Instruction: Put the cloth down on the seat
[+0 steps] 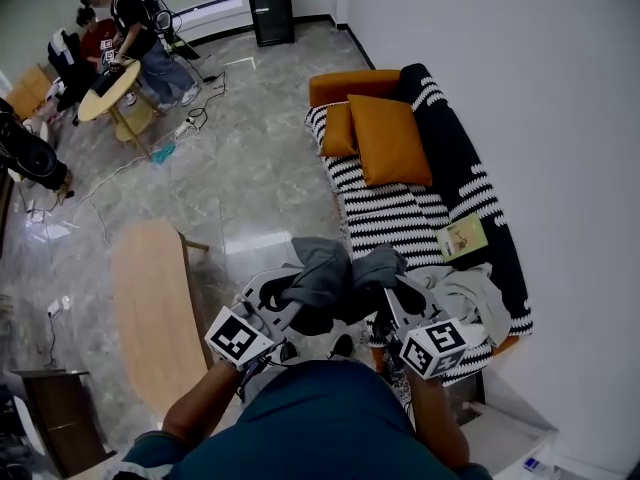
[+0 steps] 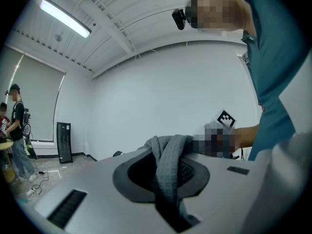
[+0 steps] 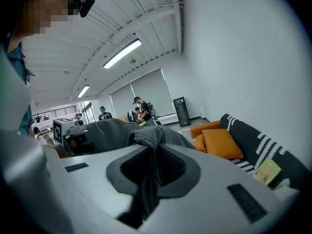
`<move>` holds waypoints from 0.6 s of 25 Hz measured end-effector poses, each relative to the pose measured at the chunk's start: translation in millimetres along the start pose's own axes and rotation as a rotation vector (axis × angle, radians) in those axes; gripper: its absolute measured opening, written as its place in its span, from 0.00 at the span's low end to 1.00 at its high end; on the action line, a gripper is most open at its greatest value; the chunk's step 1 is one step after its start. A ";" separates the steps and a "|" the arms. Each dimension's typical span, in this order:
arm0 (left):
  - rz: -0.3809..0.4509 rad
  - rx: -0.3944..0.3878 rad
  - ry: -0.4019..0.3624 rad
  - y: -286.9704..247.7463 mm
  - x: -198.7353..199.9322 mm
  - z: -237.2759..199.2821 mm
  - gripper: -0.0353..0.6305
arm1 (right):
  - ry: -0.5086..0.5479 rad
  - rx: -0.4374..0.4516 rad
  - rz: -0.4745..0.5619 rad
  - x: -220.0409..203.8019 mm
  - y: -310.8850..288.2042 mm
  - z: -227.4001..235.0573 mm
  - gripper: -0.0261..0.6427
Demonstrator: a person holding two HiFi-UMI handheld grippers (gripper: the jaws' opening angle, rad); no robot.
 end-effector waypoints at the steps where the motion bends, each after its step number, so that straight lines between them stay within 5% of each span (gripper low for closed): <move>1: 0.003 0.001 -0.002 -3.4 0.4 -2.5 0.13 | -0.003 0.009 -0.005 0.0 -5.6 1.7 0.10; 15: 0.001 0.048 -0.012 -32.1 -0.6 -42.8 0.13 | 0.001 0.084 -0.018 13.1 -60.6 22.1 0.10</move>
Point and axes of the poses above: the fingertips, and each gripper's own axes: y backward along the fingers, z to its right, x out of its top, the point moved 5 cm from there along y, backward along the fingers, and after that the axes turned 11 degrees about z, right-handed, at the moved point
